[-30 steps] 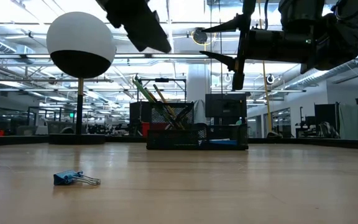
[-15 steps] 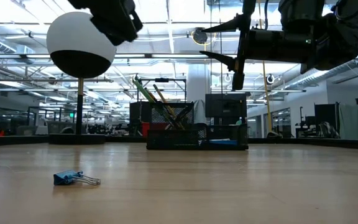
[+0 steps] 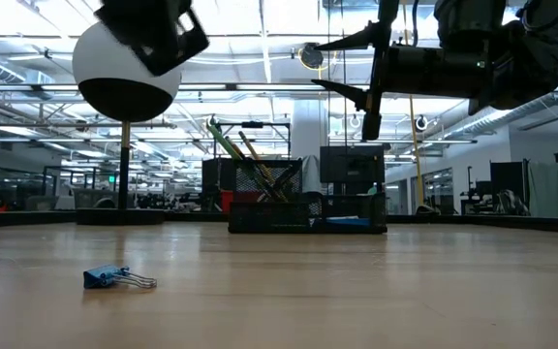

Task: Pick and place office supplies into organizer
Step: Put the blue binder clip into the black desk organizer

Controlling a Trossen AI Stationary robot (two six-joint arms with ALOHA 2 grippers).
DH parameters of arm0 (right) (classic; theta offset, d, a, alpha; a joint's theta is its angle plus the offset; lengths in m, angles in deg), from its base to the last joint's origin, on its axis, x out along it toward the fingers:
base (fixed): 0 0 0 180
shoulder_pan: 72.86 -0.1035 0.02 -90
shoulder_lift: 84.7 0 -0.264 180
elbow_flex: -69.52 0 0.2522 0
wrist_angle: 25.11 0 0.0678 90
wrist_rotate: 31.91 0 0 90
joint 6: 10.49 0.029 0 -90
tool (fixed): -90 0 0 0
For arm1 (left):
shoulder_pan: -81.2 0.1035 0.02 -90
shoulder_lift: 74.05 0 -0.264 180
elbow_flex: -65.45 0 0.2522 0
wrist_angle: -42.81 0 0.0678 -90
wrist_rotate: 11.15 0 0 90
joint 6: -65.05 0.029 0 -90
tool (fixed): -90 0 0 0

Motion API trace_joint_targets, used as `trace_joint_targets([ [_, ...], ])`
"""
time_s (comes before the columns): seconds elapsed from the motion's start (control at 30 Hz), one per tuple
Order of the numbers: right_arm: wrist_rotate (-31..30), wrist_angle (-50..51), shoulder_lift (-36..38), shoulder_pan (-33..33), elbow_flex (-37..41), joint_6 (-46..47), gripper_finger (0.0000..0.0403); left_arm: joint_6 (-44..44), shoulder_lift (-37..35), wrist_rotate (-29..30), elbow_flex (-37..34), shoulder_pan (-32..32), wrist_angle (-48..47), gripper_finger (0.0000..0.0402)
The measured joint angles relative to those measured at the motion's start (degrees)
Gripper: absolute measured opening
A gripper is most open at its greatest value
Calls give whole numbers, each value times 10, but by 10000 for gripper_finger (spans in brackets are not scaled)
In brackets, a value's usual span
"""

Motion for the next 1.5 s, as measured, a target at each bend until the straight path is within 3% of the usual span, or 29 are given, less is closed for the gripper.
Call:
trace_joint_targets([
  [0.53, 0, 18, 0, 0, 0, 0, 181, 4, 132, 47, 191, -23, -220, 108],
  [0.87, 0, 26, 0, 0, 0, 0, 181, -58, 174, 36, 196, -24, -226, 108],
  [1.3, 0, 26, 0, 0, 0, 0, 181, -26, 178, 33, 196, -14, -262, 108],
  [1.5, 0, 26, 0, 0, 0, 0, 181, -59, 178, 32, 196, -16, -220, 108],
])
